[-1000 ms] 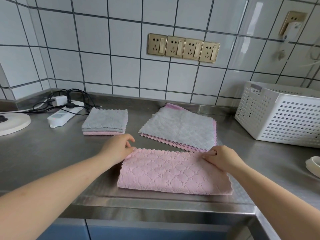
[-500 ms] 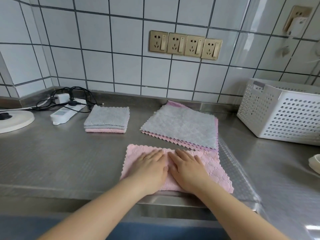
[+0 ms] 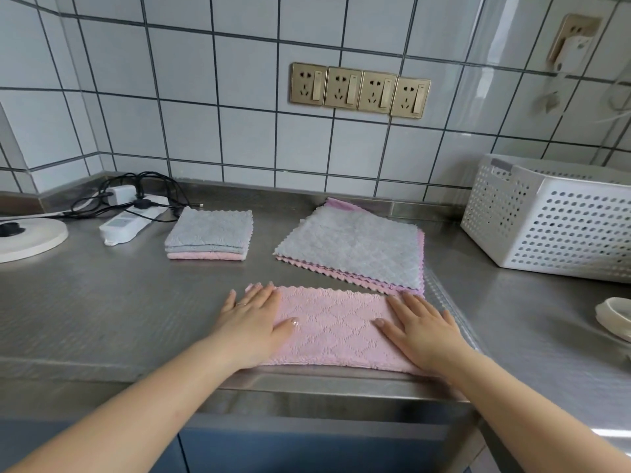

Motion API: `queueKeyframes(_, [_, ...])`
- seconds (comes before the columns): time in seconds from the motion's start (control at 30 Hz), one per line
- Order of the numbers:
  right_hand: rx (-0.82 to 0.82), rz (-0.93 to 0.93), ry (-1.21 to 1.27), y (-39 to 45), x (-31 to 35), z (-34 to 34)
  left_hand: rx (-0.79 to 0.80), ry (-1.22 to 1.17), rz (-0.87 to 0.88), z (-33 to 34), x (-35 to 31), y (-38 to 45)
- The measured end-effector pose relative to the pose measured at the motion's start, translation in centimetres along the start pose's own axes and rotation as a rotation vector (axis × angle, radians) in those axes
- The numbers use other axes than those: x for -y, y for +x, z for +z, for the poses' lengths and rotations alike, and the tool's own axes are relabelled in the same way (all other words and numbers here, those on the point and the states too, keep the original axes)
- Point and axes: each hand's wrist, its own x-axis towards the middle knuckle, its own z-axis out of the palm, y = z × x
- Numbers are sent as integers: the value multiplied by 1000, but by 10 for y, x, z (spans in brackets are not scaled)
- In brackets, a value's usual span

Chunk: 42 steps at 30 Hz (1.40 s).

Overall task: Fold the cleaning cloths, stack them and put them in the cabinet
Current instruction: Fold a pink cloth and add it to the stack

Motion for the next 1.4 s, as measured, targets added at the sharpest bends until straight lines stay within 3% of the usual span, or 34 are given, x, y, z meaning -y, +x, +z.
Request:
queueKeyframes(0.1, [-125,-56,-92,7,0,-5,-167,39,107,-2,-8,-6])
queueKeyframes(0.2, [-191,-213,-39,23,12,-13,-454,-14,415,1,-29,-22])
queueKeyframes(0.27, [-150,-281,82,32,28,-17,-405,-50,588,7,-47,-34])
queueKeyframes(0.37, [-114,-290,205,41,52,-22,-352,14,666,13,-66,-41])
queueKeyframes(0.63, [-132,-179,235,56,60,-26,-374,132,656,11,-58,-35])
queueKeyframes(0.8, [12,-200,162,44,55,-37,-458,134,595,6,-10,-43])
queueKeyframes(1.03, [152,-317,157,10,74,-40,-458,162,496,-10,52,-41])
queueKeyframes(1.17, [75,-340,158,5,77,-33,-410,150,551,-15,66,-41])
queueKeyframes(1.23, [-44,-396,141,0,71,-29,-379,131,575,-15,67,-45])
queueKeyframes(1.33, [-265,-658,135,-15,54,-20,-355,47,589,-10,67,-59])
queueKeyframes(1.4, [-297,-798,126,-27,43,-16,-352,-4,590,-4,70,-70])
